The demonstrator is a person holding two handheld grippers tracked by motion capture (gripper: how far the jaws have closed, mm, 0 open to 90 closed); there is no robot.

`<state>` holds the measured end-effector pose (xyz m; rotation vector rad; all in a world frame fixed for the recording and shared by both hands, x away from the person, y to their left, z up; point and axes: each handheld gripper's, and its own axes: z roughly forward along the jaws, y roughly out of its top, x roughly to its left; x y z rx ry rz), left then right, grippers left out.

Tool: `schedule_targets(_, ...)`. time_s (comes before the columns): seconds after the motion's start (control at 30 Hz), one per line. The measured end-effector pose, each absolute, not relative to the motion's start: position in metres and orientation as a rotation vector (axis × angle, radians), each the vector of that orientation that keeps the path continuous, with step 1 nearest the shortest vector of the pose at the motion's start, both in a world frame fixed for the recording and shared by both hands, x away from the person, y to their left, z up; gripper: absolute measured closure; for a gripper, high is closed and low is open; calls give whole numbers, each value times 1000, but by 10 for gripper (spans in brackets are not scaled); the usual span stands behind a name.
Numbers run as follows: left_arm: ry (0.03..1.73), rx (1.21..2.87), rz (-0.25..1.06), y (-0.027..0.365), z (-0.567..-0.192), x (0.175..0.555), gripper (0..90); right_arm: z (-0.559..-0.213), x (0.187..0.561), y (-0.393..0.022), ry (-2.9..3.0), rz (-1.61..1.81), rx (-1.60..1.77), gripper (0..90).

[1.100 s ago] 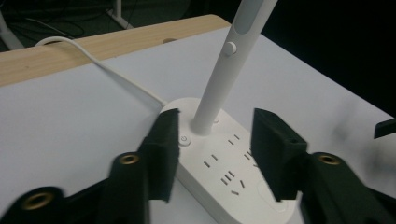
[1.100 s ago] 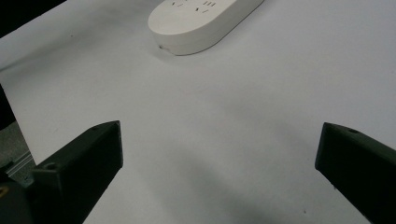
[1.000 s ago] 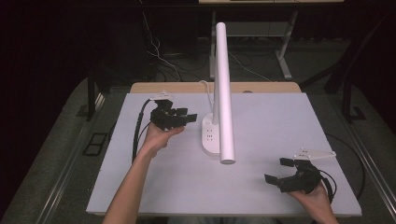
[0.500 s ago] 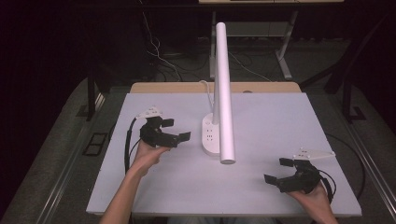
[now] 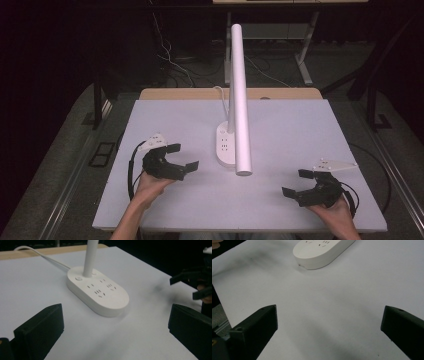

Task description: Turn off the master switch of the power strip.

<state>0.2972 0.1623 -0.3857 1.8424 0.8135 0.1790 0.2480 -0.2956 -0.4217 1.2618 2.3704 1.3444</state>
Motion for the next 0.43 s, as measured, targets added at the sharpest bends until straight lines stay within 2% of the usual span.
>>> schedule_targets(0.43,801,1859,162,161,-404,268,0,-421,246,-296,2366,1366,1259,1)
